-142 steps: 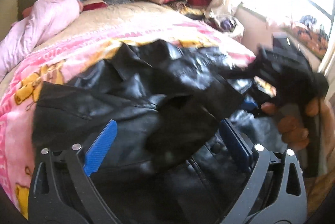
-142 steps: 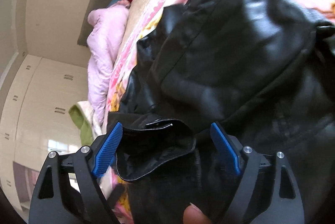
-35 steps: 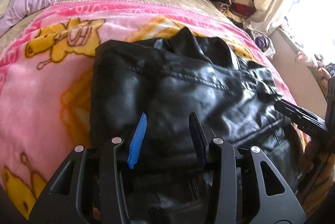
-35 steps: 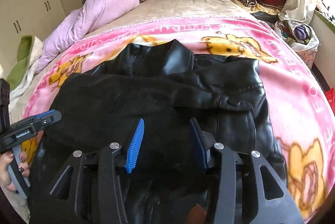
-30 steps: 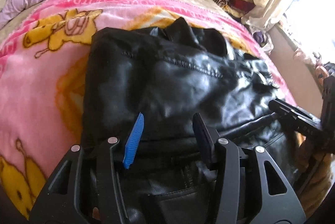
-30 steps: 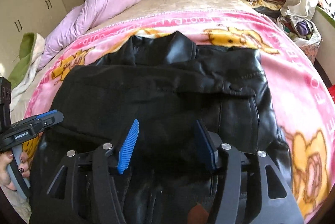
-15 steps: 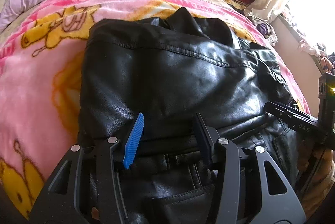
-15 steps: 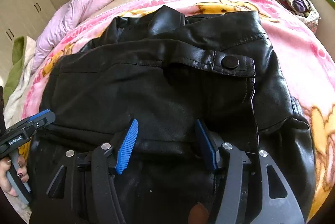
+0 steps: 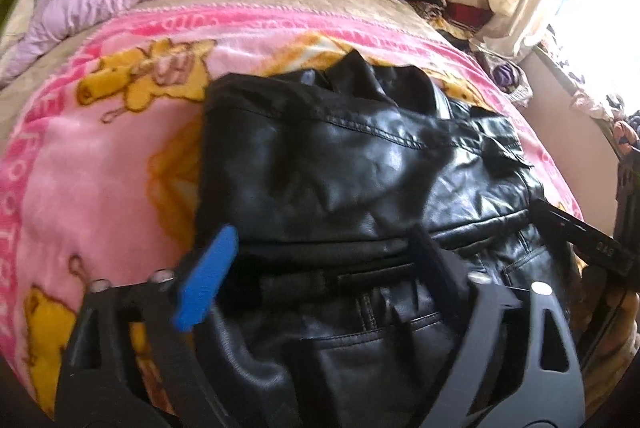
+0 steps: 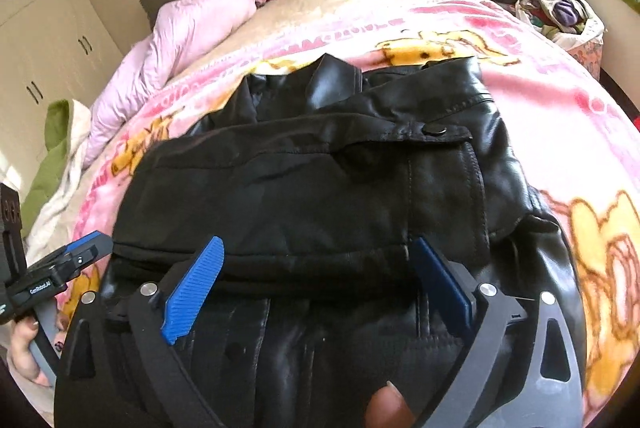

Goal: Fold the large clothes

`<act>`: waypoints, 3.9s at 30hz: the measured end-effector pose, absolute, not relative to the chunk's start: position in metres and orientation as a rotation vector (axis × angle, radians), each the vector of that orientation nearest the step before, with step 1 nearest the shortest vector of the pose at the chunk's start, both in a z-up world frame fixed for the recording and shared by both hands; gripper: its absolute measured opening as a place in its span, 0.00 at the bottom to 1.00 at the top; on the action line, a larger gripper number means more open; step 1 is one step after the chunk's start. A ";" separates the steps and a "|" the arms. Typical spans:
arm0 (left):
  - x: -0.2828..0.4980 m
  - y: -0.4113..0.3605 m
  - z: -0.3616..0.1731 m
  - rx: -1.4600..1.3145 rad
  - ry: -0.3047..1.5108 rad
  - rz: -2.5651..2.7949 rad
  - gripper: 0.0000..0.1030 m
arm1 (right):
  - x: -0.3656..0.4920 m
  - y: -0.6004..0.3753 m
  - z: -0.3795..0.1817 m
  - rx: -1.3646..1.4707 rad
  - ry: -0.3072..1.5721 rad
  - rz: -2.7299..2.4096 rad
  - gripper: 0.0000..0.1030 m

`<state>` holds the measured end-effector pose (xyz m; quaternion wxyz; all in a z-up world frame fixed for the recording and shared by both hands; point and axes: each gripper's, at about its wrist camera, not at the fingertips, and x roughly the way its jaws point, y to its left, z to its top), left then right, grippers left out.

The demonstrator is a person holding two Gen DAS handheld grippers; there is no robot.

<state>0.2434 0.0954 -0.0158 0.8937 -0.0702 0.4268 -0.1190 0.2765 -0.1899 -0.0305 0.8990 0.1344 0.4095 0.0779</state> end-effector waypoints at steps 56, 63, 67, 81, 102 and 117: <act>0.053 0.109 0.004 -0.087 0.801 -0.122 0.91 | 0.077 -0.214 0.035 0.178 0.654 0.151 0.93; 0.043 0.111 -0.002 -0.079 0.815 -0.113 0.91 | 0.070 -0.213 0.026 0.173 0.675 0.161 0.94; 0.039 0.113 -0.009 -0.075 0.831 -0.112 0.91 | 0.069 -0.211 0.018 0.158 0.699 0.157 0.94; 0.028 0.132 -0.028 -0.102 0.873 -0.080 0.91 | 0.063 -0.207 -0.011 0.123 0.760 0.146 0.94; 0.039 0.129 -0.072 -0.180 0.982 -0.153 0.91 | 0.051 -0.250 -0.050 0.152 0.858 0.089 0.95; 0.045 0.122 -0.080 -0.178 0.969 -0.187 0.54 | 0.047 -0.280 -0.084 0.209 0.955 0.129 0.96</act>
